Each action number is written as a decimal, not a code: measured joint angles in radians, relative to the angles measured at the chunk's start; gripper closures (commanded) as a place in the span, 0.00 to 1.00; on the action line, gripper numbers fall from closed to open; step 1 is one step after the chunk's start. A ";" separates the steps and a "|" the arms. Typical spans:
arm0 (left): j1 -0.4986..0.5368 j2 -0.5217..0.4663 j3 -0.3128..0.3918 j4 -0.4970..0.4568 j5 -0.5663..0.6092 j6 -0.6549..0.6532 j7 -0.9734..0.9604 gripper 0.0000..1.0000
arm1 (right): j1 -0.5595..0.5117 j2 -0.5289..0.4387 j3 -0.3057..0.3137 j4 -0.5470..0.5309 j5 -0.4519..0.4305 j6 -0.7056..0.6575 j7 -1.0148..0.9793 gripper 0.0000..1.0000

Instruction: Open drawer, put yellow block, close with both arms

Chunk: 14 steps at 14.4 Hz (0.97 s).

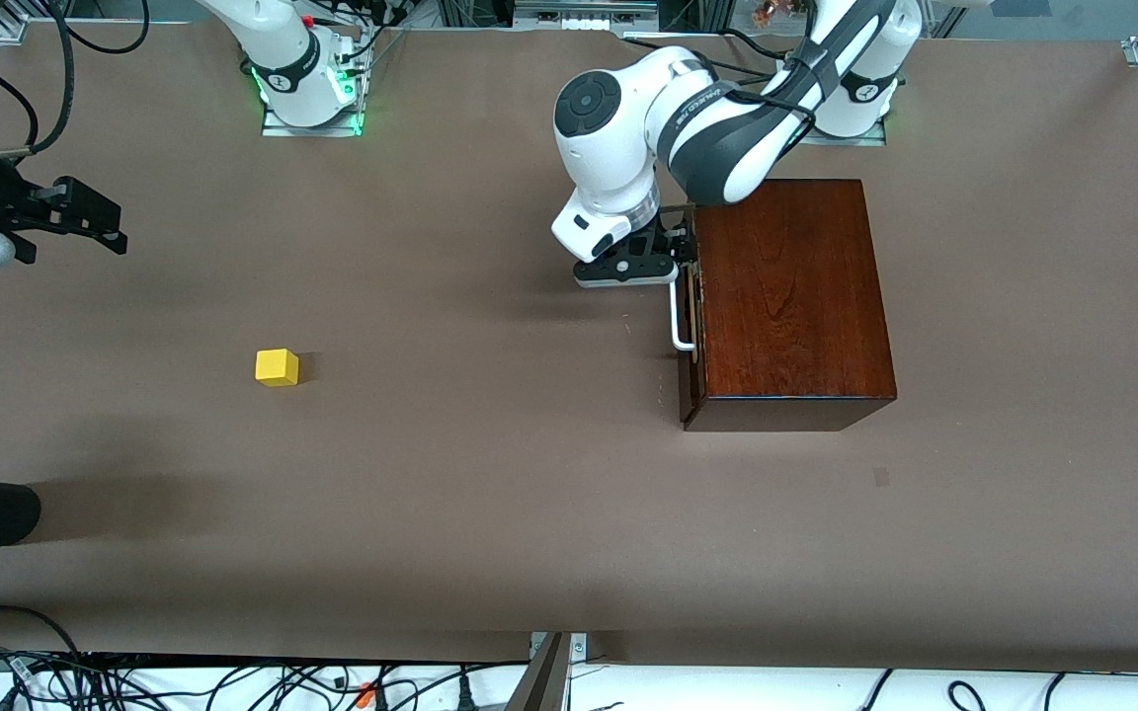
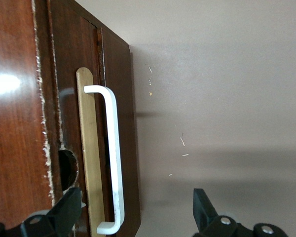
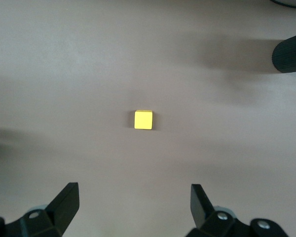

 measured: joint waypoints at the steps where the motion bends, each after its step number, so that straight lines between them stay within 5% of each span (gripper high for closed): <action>1: 0.000 0.005 0.000 -0.001 0.010 0.001 0.000 0.00 | 0.000 0.000 0.000 0.000 0.000 0.000 0.000 0.00; 14: 0.008 0.059 0.013 -0.043 0.060 0.054 0.000 0.00 | 0.000 0.000 0.000 0.000 0.000 0.000 0.000 0.00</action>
